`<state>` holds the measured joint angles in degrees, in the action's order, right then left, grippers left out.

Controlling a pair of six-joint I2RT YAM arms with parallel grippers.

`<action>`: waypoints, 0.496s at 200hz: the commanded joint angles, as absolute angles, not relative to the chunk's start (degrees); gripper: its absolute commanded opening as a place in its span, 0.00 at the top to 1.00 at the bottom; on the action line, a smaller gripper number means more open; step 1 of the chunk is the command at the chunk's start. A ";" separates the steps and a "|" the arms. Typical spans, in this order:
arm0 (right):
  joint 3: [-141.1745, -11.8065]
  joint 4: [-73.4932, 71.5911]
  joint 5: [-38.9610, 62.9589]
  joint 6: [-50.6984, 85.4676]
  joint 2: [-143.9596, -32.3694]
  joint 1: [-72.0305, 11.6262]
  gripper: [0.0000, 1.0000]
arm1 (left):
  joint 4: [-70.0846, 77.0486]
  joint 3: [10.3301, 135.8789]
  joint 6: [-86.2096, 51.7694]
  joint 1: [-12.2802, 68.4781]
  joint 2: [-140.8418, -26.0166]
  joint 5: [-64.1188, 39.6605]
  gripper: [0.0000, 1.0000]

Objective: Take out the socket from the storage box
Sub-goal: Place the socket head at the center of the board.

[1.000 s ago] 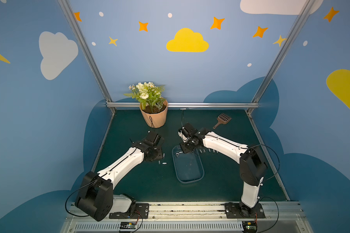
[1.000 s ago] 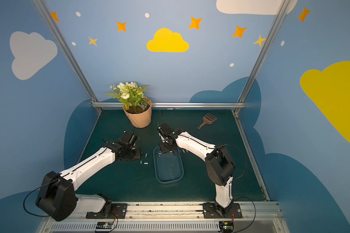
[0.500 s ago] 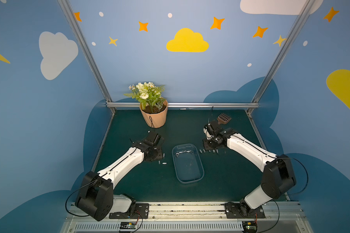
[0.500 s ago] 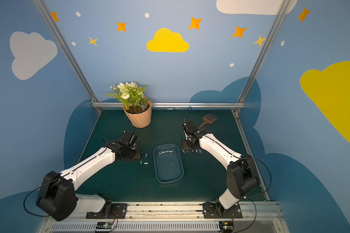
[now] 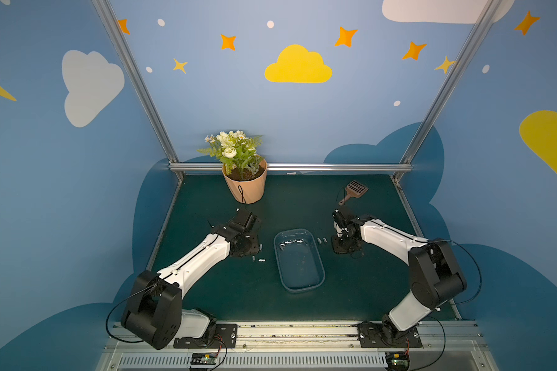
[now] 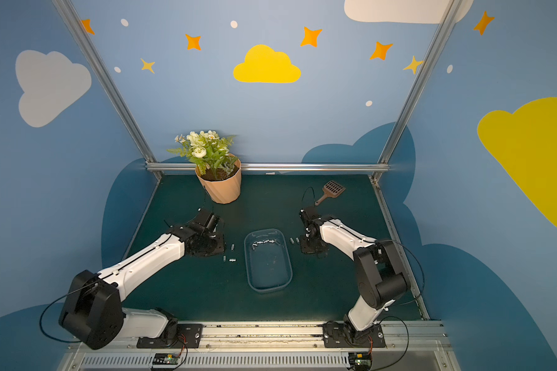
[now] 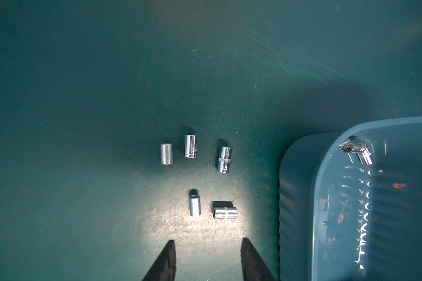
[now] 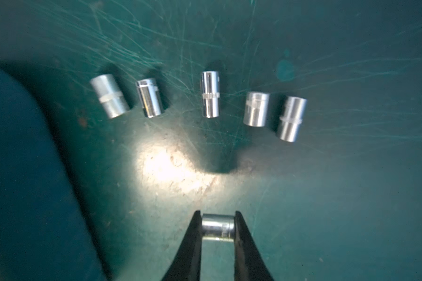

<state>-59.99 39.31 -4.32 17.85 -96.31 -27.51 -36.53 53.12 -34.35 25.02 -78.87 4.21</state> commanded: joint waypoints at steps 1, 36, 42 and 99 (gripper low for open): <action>-59.77 38.50 -5.05 18.53 -98.48 -27.36 0.81 | -36.56 53.89 -34.34 24.71 -79.19 3.69 0.55; -59.07 37.89 -5.14 19.28 -100.06 -27.34 0.80 | -36.56 53.91 -34.35 24.72 -79.36 3.60 0.55; -58.99 37.80 -5.10 19.34 -100.11 -27.38 0.80 | -36.57 53.96 -34.28 24.74 -79.37 3.60 0.55; -59.08 37.71 -4.92 19.25 -100.81 -27.34 0.78 | -36.56 54.01 -34.33 24.70 -79.47 3.43 0.55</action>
<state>-59.51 38.35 -4.75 18.72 -99.63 -27.51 -36.49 53.12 -34.35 25.02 -78.96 4.19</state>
